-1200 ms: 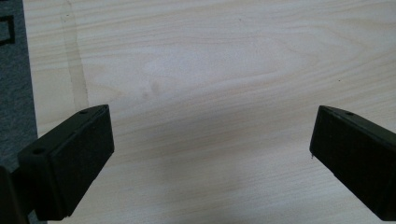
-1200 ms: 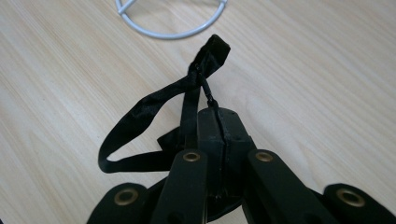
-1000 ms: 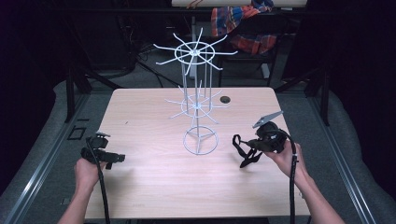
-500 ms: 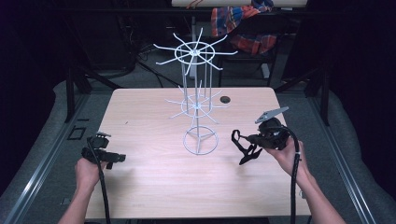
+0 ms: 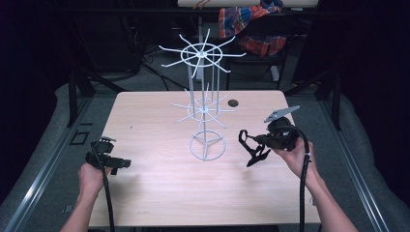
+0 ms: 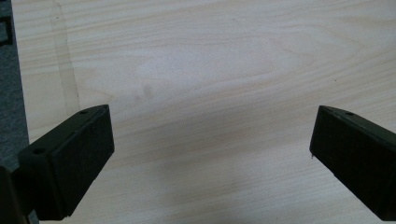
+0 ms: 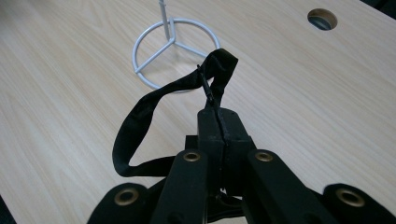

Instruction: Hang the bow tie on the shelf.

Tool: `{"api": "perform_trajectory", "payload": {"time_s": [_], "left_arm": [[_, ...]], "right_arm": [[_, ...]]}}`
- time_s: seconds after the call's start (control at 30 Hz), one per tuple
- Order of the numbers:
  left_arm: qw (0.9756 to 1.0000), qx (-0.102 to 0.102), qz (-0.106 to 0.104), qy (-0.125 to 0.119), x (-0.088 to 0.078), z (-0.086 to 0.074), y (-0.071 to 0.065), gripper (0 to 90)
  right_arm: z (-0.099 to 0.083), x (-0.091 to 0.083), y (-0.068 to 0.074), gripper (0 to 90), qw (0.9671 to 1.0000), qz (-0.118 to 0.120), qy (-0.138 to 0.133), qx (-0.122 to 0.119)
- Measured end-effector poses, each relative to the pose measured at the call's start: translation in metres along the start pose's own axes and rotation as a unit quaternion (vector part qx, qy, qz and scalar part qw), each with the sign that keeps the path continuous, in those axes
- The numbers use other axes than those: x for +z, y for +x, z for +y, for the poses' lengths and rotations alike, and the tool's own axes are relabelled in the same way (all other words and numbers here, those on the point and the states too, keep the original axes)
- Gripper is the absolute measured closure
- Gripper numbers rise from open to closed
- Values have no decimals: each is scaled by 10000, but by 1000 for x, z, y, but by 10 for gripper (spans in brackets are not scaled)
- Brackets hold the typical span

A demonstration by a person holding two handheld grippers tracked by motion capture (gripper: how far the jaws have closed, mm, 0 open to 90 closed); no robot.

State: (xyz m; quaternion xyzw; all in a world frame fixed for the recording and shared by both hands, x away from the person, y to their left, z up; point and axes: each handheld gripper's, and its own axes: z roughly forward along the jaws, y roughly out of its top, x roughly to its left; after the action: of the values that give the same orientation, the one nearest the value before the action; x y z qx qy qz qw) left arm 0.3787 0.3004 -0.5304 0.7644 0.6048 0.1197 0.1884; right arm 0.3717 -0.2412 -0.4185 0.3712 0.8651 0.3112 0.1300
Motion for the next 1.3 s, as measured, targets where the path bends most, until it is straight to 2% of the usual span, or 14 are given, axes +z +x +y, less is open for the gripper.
{"api": "perform_trajectory", "payload": {"time_s": [0.27, 0.37, 0.77, 1.3], "left_arm": [[10000, -5, -16, 0, 0, 0, 0, 0], [10000, 27, -20, 9, 1, 0, 0, 0], [10000, 56, -22, 34, 2, 1, -1, 0], [10000, 47, -32, 28, 2, 0, 0, 0]], "right_arm": [[8, 2, -4, 895, 9999, -19, -135, 27], [10, 1, -6, 895, 9999, -27, -95, 18], [22, -5, -11, 895, 9992, -62, -369, 121], [34, -11, -16, 895, 9981, -135, -565, 202]]}}
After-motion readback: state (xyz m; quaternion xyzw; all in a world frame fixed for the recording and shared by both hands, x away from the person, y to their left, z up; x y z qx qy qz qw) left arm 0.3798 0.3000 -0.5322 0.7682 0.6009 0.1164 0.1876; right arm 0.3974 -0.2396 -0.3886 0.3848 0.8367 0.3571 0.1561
